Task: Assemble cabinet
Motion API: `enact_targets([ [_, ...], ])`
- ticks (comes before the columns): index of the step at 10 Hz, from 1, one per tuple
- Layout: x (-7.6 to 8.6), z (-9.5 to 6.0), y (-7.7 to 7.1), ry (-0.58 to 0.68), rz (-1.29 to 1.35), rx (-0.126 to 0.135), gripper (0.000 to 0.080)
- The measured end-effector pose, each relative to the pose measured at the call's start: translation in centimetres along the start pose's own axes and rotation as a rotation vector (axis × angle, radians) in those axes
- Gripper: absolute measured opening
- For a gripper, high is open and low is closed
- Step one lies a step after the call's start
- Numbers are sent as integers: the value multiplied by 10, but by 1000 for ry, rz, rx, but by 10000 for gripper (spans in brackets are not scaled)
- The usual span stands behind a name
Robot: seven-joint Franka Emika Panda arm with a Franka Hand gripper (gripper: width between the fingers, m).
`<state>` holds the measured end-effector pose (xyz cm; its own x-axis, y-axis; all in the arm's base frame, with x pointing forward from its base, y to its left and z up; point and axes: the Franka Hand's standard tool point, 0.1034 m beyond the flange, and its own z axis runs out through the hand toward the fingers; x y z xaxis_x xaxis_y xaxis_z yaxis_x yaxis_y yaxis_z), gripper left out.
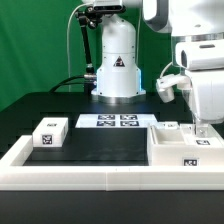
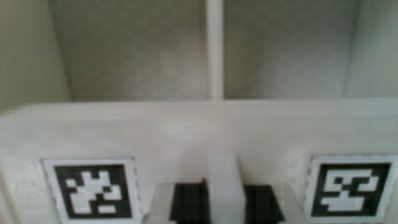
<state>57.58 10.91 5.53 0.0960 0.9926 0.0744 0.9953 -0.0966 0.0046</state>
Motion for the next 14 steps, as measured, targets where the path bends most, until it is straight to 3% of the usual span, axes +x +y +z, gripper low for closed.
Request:
enact_targets([
  [1, -1, 0, 0, 0, 2, 0, 72],
  [2, -1, 0, 0, 0, 2, 0, 135],
  [3, -1, 0, 0, 0, 2, 0, 345],
  [4, -1, 0, 0, 0, 3, 0, 345],
  [5, -1, 0, 0, 0, 3, 1, 553],
  [6, -1, 1, 0, -1, 3, 1, 553],
  [7, -1, 1, 0, -1, 3, 1, 720],
  [8, -1, 1, 0, -1, 3, 1, 720],
  [9, -1, 1, 0, -1, 3, 1, 783],
  [12, -2, -2, -1, -3, 7, 1, 797],
  [14, -4, -21, -13, -17, 11, -8, 796],
])
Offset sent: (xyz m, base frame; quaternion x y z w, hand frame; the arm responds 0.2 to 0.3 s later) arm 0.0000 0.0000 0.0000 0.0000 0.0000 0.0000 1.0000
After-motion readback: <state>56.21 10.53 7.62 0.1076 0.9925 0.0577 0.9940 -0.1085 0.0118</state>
